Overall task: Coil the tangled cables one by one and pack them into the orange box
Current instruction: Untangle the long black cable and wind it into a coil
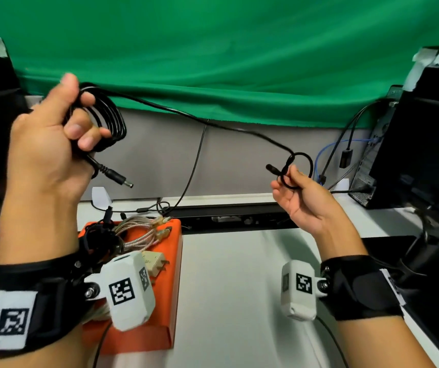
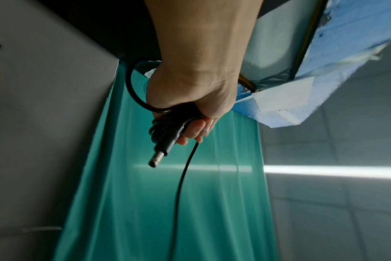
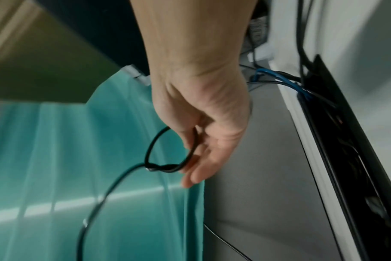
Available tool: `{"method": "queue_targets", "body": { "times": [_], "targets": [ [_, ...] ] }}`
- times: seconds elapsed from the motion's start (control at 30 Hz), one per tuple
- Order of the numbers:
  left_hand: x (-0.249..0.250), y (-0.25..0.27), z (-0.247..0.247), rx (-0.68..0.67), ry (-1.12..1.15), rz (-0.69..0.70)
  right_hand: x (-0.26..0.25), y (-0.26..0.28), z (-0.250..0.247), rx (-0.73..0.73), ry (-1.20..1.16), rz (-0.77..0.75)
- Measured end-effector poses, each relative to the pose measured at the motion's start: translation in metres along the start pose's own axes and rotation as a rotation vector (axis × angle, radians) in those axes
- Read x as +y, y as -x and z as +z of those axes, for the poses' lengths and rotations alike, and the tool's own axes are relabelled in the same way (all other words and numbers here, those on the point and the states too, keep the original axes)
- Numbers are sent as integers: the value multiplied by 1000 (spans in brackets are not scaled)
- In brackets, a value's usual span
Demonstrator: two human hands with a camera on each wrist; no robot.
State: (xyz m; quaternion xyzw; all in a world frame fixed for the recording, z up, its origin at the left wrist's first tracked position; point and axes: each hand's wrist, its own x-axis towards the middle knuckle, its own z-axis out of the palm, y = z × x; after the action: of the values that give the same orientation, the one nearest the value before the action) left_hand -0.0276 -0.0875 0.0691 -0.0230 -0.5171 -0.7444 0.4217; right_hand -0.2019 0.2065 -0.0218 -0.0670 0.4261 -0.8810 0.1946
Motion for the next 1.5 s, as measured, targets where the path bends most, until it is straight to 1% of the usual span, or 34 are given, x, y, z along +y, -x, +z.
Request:
{"method": "queue_targets", "body": {
  "times": [0.07, 0.13, 0.17, 0.23, 0.3, 0.43, 0.5, 0.63, 0.77, 0.87, 1.13, 1.27, 1.33, 1.5],
  "targets": [
    [-8, -1, 3, 28, -32, -50, -2, 4, 5, -70, 37, -7],
    [-16, 0, 7, 17, -33, -93, -5, 8, 12, -159, 57, -36],
    [-20, 0, 8, 12, -36, -110, -6, 8, 16, -180, 63, -64],
    [-23, 1, 8, 14, -39, -124, -6, 7, 21, -154, 59, -120],
    [-22, 1, 6, 31, -28, -118, -5, 3, 21, -84, 14, -128],
    [-14, -2, -3, 83, 25, -52, 0, -5, 14, 27, -120, -58],
    [-12, -2, -6, 91, 56, -28, 5, -8, 11, 50, -147, -19],
    [-12, -3, -6, 71, 72, -6, 12, -11, 13, 50, -88, 53],
    [-14, -6, -9, 67, 57, 5, 11, -11, 11, 48, 70, -7],
    [-14, -6, -12, 82, 78, -8, 10, -7, 9, -7, 167, -13],
    [-13, -7, -13, 107, 84, -13, 8, -3, 11, -43, 155, -69],
    [-13, -8, -15, 110, 79, -12, 7, -2, 9, -4, 143, -107],
    [-13, -8, -15, 118, 79, -14, 6, -1, 7, 5, 207, -136],
    [-14, -8, -15, 136, 48, 0, 5, 0, 2, 73, 660, -277]
  ]
}}
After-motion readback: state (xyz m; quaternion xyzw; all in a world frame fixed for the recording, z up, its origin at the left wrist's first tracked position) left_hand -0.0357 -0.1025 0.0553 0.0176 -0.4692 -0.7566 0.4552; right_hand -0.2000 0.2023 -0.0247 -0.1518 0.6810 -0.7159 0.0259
